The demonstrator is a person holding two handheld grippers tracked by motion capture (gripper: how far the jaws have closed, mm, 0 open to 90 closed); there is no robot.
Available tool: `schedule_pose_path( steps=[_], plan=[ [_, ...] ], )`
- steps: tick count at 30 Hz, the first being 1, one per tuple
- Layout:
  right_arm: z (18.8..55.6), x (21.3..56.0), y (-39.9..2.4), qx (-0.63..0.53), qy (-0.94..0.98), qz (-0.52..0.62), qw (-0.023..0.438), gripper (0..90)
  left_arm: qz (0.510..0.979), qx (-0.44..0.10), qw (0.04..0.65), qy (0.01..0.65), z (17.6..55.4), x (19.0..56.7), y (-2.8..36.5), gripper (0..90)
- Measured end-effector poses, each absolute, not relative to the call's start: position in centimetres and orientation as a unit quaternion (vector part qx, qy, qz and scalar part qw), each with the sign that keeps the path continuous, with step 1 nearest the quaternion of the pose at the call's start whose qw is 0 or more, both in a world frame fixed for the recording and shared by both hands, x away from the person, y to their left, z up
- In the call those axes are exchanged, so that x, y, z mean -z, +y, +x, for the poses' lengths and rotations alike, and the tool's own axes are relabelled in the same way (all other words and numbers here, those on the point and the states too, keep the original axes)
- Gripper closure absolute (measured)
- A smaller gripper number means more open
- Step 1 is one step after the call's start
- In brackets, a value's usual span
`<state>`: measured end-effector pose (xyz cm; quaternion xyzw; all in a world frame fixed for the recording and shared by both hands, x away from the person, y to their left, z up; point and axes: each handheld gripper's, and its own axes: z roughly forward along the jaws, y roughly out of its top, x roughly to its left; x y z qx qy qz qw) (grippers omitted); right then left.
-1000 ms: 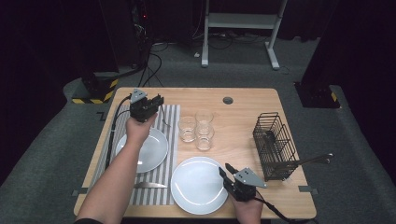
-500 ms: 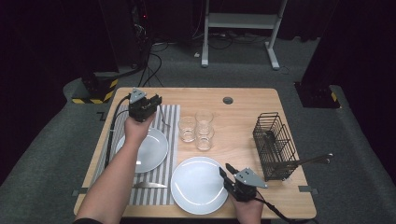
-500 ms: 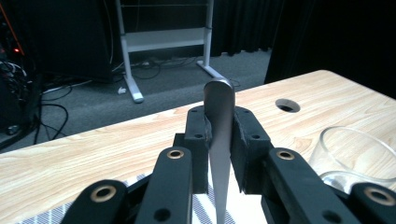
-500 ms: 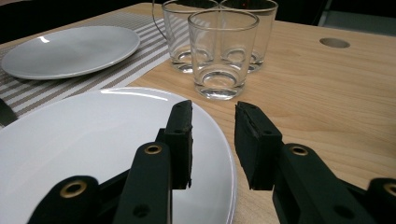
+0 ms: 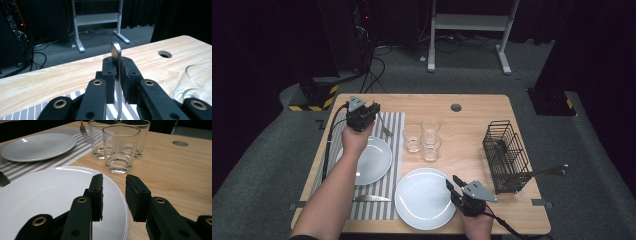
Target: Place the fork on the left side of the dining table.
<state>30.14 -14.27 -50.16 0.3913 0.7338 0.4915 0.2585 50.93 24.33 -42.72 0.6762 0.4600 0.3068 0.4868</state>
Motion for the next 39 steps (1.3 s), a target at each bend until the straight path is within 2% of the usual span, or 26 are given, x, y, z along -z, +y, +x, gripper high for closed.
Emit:
schedule_pose_path(
  steps=[39],
  plan=[
    [30.0,50.1,-14.2,-0.492,0.734,0.390,0.260,66.9,0.666,-0.336,0.463,0.478,50.7,41.0,25.2,79.3]
  ],
)
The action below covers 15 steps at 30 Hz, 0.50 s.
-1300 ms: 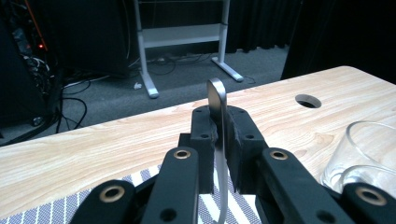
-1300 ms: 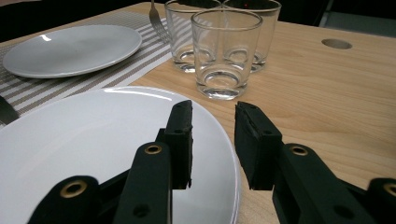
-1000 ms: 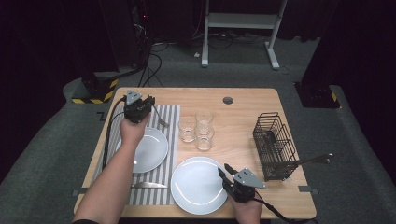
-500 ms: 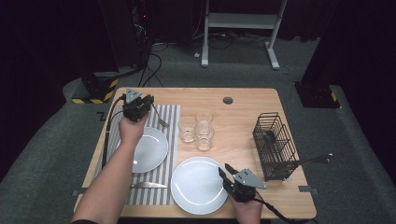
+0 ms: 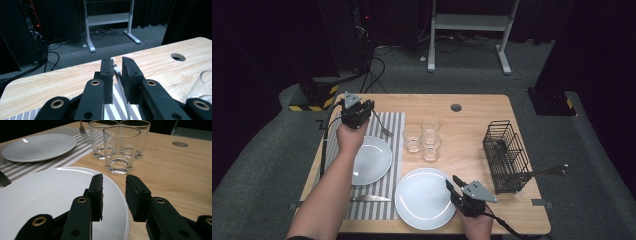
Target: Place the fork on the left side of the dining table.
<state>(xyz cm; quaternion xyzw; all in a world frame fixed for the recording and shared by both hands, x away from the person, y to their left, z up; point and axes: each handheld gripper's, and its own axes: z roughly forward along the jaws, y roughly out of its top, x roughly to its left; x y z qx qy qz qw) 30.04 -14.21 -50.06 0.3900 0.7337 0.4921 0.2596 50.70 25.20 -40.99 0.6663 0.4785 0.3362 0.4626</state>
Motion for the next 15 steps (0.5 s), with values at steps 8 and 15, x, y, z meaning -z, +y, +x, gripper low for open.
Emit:
schedule_pose_path(
  steps=[8,15],
  plan=[
    [30.0,50.1,-14.2,-0.492,0.734,0.390,0.259,66.9,0.664,-0.339,0.458,0.484,50.6,40.8,26.0,79.6],
    [30.0,50.2,-14.0,-0.491,0.736,0.390,0.258,66.9,0.659,-0.339,0.454,0.495,50.4,41.2,26.9,80.3]
  ],
)
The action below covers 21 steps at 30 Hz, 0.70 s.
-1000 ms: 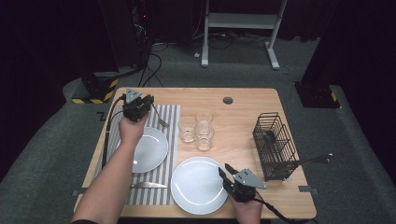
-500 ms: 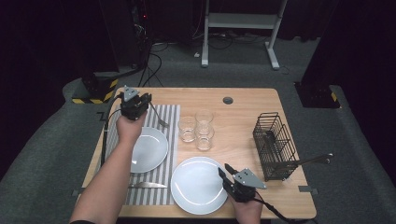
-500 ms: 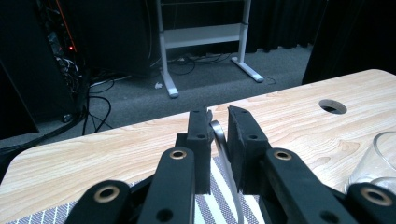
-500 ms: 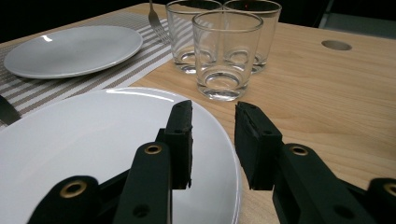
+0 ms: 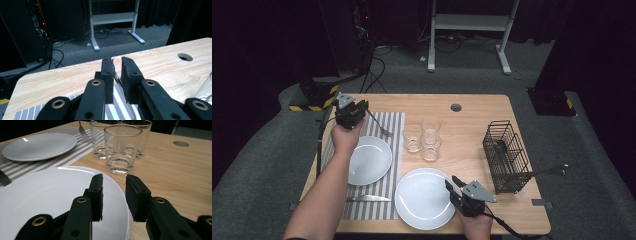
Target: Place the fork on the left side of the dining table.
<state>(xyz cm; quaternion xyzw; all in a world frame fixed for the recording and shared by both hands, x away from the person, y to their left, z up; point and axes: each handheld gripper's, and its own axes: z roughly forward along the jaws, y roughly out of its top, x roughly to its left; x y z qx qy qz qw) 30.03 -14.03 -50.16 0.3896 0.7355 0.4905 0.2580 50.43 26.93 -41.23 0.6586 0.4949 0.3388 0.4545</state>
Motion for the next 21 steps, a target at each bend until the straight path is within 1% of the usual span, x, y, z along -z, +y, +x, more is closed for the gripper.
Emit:
schedule_pose_path(
  steps=[21],
  plan=[
    [30.0,50.4,-13.7,-0.486,0.740,0.388,0.256,66.9,0.644,-0.333,0.447,0.523,50.1,43.1,29.8,79.4]
  ],
)
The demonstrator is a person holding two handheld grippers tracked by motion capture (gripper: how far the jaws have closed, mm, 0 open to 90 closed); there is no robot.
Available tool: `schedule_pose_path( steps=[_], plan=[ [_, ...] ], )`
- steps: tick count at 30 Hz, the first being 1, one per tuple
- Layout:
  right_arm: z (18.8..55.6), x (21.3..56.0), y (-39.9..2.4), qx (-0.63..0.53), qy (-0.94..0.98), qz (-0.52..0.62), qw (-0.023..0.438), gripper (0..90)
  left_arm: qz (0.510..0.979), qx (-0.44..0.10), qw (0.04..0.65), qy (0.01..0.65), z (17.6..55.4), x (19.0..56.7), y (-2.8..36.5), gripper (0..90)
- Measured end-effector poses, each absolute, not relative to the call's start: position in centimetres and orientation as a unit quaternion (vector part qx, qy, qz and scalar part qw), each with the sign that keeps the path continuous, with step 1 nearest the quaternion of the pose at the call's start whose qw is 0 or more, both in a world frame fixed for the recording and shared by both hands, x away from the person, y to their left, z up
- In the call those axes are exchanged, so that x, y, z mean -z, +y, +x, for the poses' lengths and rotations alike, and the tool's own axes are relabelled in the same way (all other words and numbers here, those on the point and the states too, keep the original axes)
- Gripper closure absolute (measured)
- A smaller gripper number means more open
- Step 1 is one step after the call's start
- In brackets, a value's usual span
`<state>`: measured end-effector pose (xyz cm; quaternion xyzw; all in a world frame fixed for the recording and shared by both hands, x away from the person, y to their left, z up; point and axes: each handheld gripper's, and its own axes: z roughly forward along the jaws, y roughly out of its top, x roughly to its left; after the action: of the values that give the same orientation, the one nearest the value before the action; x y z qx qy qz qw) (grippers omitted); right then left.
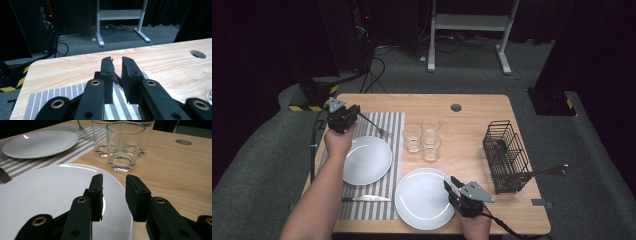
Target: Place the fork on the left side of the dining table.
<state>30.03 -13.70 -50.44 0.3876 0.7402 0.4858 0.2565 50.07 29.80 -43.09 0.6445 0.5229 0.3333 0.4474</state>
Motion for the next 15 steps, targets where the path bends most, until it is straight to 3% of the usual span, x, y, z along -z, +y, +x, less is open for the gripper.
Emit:
schedule_pose_path(
  steps=[15],
  plan=[
    [29.9,50.6,-13.4,-0.483,0.743,0.385,0.255,66.8,0.638,-0.330,0.440,0.539,49.8,44.5,31.3,77.9]
  ],
)
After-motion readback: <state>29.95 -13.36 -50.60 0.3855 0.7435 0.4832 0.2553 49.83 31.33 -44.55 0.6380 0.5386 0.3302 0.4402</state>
